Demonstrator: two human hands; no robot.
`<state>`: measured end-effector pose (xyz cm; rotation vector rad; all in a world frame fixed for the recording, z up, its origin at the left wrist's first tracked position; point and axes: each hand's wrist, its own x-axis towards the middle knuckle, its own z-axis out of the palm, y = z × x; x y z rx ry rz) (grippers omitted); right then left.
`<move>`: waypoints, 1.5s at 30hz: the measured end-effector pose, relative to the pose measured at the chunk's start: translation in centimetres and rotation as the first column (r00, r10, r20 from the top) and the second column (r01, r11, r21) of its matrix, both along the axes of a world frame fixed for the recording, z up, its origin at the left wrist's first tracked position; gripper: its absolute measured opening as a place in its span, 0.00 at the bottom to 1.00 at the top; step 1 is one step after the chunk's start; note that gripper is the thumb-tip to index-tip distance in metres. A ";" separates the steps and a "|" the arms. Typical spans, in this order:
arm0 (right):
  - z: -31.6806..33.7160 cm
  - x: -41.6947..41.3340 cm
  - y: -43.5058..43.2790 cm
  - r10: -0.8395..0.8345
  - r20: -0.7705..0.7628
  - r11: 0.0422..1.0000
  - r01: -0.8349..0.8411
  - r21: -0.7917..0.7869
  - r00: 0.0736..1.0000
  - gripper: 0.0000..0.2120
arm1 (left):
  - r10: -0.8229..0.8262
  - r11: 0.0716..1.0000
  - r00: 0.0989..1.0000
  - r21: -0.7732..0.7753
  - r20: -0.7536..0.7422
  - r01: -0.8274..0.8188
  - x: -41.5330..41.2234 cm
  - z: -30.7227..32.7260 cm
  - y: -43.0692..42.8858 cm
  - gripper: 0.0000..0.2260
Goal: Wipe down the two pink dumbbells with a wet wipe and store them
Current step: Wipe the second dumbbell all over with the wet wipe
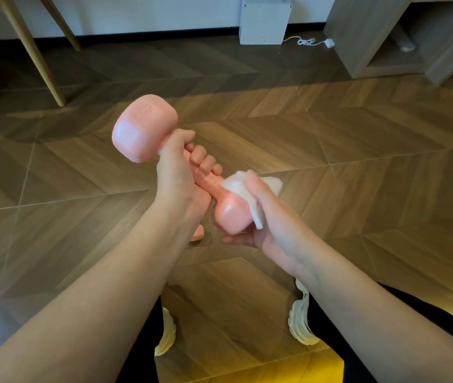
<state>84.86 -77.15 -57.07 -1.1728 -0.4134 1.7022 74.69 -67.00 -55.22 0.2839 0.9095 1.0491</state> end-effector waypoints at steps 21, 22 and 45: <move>-0.1 2.0 -0.8 0.195 -0.032 0.954 -0.182 0.237 0.980 0.22 | 0.092 0.988 0.996 -0.122 0.011 -0.090 -0.1 -0.4 0.5 0.13; -0.3 1.9 -0.8 0.183 0.001 0.957 -0.178 0.230 0.983 0.25 | 0.091 0.988 0.996 -0.125 0.007 -0.089 -0.2 -0.5 0.4 0.13; 0.2 0.4 -0.2 0.036 0.086 0.996 -0.042 0.074 0.996 0.30 | 0.060 0.998 0.998 -0.015 -0.015 -0.060 0.3 -0.2 0.0 0.13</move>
